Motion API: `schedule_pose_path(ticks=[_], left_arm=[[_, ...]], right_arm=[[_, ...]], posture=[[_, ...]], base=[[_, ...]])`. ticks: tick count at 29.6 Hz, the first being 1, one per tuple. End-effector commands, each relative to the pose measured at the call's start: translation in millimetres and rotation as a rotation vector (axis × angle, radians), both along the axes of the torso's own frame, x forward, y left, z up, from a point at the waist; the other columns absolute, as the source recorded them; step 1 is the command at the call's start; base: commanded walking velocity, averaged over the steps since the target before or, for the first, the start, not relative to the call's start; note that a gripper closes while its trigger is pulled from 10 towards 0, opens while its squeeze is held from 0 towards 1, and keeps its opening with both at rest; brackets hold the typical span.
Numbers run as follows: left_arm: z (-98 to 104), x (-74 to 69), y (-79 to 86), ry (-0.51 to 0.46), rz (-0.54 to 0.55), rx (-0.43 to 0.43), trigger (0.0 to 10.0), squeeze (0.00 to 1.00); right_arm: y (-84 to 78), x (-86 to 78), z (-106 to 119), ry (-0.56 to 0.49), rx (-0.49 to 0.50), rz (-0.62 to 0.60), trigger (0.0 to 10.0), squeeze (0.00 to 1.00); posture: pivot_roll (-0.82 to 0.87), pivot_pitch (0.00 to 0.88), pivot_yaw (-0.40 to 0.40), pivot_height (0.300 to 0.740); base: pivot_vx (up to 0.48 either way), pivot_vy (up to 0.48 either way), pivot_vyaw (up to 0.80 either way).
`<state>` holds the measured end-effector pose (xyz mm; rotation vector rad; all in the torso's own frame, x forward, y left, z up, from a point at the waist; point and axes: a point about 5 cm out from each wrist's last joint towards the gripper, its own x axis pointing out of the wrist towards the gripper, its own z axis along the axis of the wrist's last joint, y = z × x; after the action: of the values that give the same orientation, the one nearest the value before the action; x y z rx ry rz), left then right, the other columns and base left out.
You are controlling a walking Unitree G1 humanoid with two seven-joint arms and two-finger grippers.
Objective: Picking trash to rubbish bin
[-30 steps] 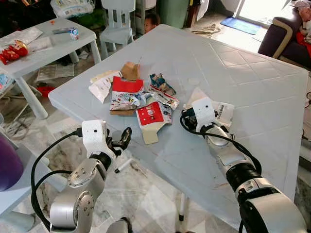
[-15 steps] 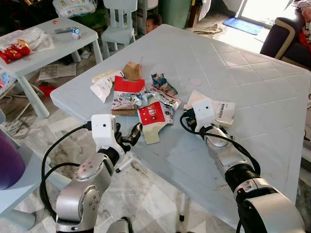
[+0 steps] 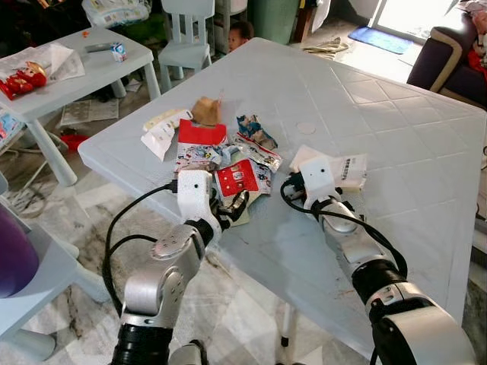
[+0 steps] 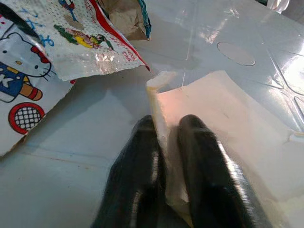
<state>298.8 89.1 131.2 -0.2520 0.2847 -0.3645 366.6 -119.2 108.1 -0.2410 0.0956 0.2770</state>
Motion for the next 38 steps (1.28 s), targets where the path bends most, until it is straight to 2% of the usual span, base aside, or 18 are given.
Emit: schedule_pose_path(ticks=[1, 2, 3, 5, 11, 18, 28, 38], left_arm=[[-1.3, 1.9, -4.5, 0.001, -0.005, 0.007, 10.0, 0.00], [-5.5, 2.1, -3.2, 0.017, 0.002, 0.010, 4.6, 0.00], [-6.8, 2.2, -2.6, 0.021, 0.006, 0.010, 4.6, 0.00], [-8.6, 2.4, -1.5, 0.029, 0.014, -0.005, 0.0, 0.00], [-16.1, 1.3, 0.3, 0.056, 0.019, -0.024, 0.0, 0.00], [-15.6, 1.2, -1.3, 0.051, 0.032, -0.048, 0.0, 0.00], [-7.9, 3.0, -1.9, 0.009, 0.037, -0.079, 0.0, 0.00], [7.1, 3.2, -7.2, -0.074, 0.012, -0.121, 0.0, 0.00]], right_arm=[[-6.5, -5.0, -8.0, 0.040, 0.010, -0.001, 0.0, 0.00], [-7.4, -6.8, -7.2, 0.037, 0.016, 0.009, 0.0, 0.00], [-7.6, -7.4, -7.0, 0.036, 0.018, 0.012, 0.0, 0.00], [-8.1, -9.0, -7.2, 0.036, 0.022, 0.017, 0.0, 0.00], [-9.1, -16.2, -10.7, 0.049, 0.033, 0.026, 0.0, 0.00], [-5.5, -22.6, -13.4, 0.067, 0.042, 0.041, 0.0, 0.00], [-4.3, -25.2, -11.4, 0.075, 0.049, 0.047, 0.0, 0.00], [-1.6, -26.8, -10.8, 0.083, 0.053, 0.055, 0.0, 0.00]], posture=[[0.11, 0.123, -0.068, 0.740], [0.11, 0.125, -0.067, 0.740], [0.11, 0.125, -0.067, 0.740], [0.11, 0.126, -0.067, 0.740], [0.10, 0.135, -0.070, 0.740], [0.10, 0.140, -0.075, 0.740], [0.10, 0.140, -0.075, 0.740], [0.10, 0.134, -0.076, 0.740]], base=[[0.000, 0.000, 0.00], [0.000, 0.000, 0.00], [0.000, 0.000, 0.00], [0.000, 0.000, 0.00], [0.000, 0.000, 0.00], [0.000, 0.000, 0.00], [0.000, 0.000, 0.00], [0.000, 0.000, 0.00]])
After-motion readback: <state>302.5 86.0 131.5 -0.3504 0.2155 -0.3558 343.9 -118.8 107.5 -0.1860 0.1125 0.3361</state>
